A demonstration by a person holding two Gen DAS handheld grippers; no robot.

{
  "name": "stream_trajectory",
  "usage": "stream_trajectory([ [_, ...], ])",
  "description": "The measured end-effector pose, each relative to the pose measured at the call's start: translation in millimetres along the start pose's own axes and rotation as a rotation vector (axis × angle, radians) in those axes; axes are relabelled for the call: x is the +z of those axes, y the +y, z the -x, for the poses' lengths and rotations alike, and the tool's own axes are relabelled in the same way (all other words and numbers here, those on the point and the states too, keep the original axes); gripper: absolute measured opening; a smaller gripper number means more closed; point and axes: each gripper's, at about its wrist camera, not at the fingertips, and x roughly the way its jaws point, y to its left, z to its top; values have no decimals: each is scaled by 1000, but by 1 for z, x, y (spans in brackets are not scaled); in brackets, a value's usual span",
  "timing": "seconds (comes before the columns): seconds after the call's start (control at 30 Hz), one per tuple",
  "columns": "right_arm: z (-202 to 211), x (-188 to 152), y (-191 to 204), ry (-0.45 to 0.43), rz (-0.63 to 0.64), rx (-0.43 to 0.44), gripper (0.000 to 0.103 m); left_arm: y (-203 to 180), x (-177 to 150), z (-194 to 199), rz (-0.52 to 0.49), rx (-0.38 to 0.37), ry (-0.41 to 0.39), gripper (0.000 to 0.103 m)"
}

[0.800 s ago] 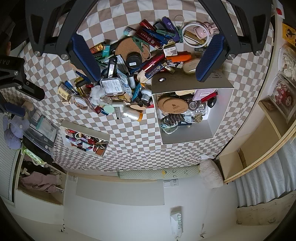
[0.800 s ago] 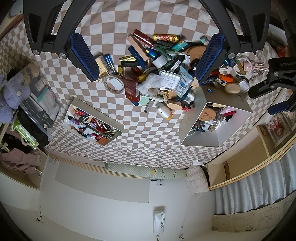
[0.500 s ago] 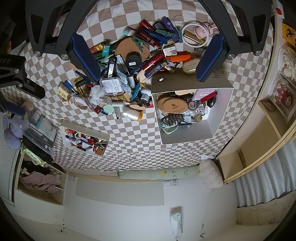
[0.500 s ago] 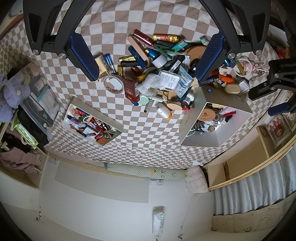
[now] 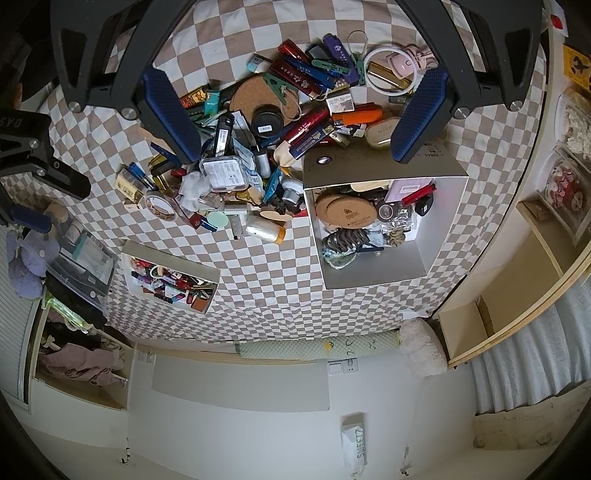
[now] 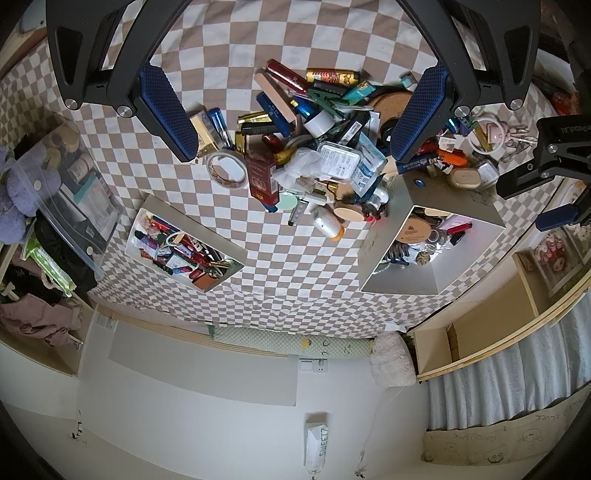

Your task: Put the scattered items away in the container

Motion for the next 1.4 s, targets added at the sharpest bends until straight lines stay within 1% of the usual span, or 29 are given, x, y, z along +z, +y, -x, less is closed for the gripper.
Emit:
stream_trajectory([
  [0.83,-2,-2,0,10,-1,-5,103,2,-1,-3,6,-4,4,103],
  [1.17,-14,-10,-8,55,10,-22,103,10,-12,-20,24,-14,27,103],
  [1.23,-16,-12,-13,62,-2,-20,103,13,-15,-24,36,-26,37,103],
  [1.3,-16,-13,-18,65,-20,-16,103,17,-17,-28,60,-55,48,103],
  [1.4,-14,-13,-26,43,-53,1,103,21,-20,-30,77,-92,33,103],
])
